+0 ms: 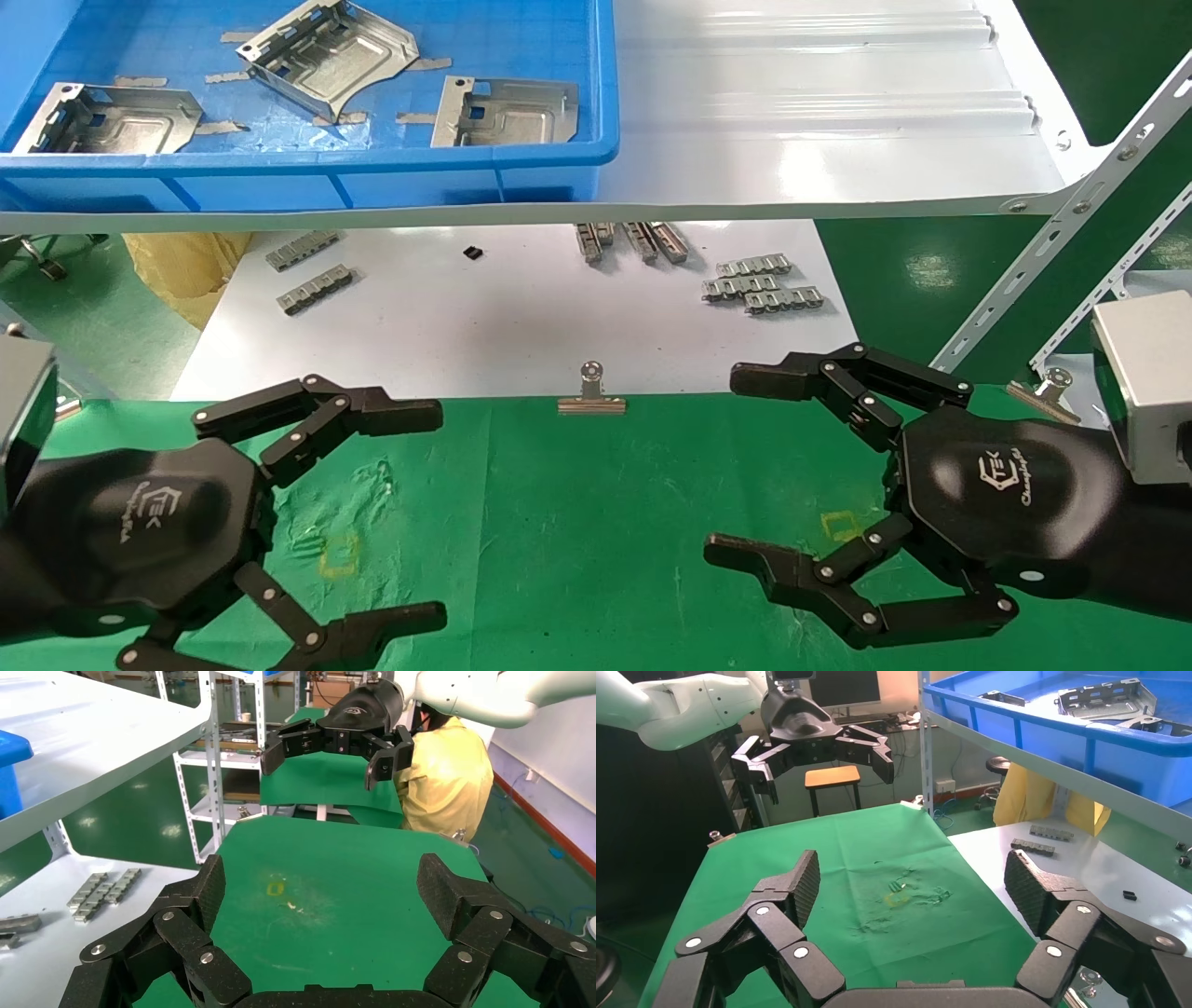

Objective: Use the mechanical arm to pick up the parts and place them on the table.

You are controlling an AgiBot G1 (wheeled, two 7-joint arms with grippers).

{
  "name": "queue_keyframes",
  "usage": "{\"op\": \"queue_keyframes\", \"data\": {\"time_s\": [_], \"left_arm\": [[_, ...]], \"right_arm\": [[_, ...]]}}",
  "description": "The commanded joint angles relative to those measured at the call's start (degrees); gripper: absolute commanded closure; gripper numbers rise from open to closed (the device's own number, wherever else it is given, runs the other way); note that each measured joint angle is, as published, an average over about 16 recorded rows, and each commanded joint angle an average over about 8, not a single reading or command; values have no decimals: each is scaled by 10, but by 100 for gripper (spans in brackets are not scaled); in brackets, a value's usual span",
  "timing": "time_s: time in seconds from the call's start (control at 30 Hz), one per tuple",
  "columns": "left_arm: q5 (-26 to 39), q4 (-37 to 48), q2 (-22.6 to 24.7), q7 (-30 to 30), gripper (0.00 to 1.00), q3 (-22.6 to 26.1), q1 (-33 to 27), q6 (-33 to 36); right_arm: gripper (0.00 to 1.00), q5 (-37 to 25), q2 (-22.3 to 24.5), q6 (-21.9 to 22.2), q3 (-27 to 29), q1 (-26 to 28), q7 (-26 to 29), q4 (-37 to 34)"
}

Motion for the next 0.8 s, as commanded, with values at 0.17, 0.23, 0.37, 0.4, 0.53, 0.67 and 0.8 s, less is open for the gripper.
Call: {"op": "queue_keyframes", "data": {"time_s": [0.17,0.23,0.37,0.4,0.53,0.67,0.8], "left_arm": [[0,0,0,0,0,0,0,0],[0,0,0,0,0,0,0,0],[0,0,0,0,0,0,0,0],[0,0,0,0,0,0,0,0],[0,0,0,0,0,0,0,0],[0,0,0,0,0,0,0,0],[0,0,0,0,0,0,0,0]], "right_arm": [[100,0,0,0,0,0,0,0],[100,0,0,0,0,0,0,0],[100,0,0,0,0,0,0,0],[100,0,0,0,0,0,0,0],[100,0,0,0,0,0,0,0],[100,0,0,0,0,0,0,0],[100,0,0,0,0,0,0,0]]}}
